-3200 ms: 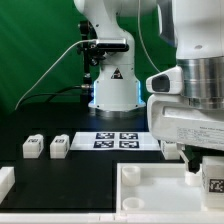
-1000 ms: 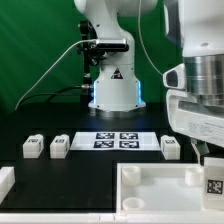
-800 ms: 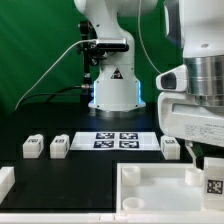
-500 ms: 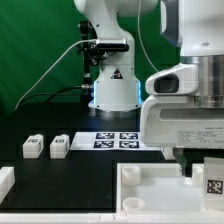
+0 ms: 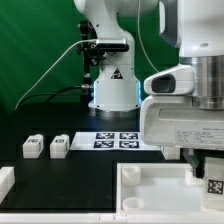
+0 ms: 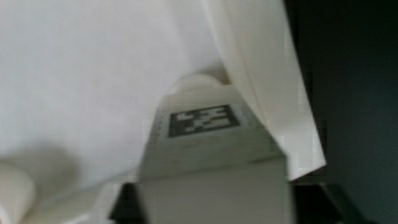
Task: Assemble one leg
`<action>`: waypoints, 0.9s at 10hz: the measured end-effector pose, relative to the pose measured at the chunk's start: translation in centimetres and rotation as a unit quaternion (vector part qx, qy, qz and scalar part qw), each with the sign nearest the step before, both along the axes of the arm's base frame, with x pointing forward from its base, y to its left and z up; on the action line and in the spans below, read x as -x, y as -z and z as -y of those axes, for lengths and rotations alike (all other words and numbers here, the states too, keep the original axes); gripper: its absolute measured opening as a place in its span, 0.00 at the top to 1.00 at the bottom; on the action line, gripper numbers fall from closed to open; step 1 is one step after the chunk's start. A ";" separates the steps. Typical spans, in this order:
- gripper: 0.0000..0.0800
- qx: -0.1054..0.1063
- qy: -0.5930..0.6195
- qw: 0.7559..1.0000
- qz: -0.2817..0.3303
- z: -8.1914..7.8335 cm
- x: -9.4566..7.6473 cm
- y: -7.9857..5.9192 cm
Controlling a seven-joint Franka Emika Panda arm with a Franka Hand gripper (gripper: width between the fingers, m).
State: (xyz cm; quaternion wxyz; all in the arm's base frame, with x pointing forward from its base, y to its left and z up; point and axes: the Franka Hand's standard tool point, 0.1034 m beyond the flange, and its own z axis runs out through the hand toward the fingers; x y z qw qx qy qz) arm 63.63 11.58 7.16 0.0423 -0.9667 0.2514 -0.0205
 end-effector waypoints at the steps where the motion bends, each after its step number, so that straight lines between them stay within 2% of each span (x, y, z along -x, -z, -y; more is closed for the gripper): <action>1: 0.63 -0.003 0.056 0.998 -0.004 0.1 0.0 0.0; 2: 0.63 -0.009 0.116 0.993 -0.009 0.3 0.0 0.0; 3: 0.63 -0.024 0.247 0.969 -0.020 0.7 0.0 -0.1; 5: 0.63 -0.055 0.457 0.887 -0.047 0.6 0.4 0.2; 6: 0.63 -0.068 0.535 0.840 -0.060 0.6 0.4 0.2; 7: 0.63 -0.074 0.580 0.809 -0.068 0.6 0.5 0.2; 8: 0.63 -0.075 0.602 0.792 -0.071 0.5 0.5 0.1; 9: 0.63 -0.075 0.602 0.792 -0.071 0.5 0.5 0.2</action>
Offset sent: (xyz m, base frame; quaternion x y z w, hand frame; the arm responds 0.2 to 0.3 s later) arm 0.0102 -0.0088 0.0087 0.0844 0.0425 0.6044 0.7911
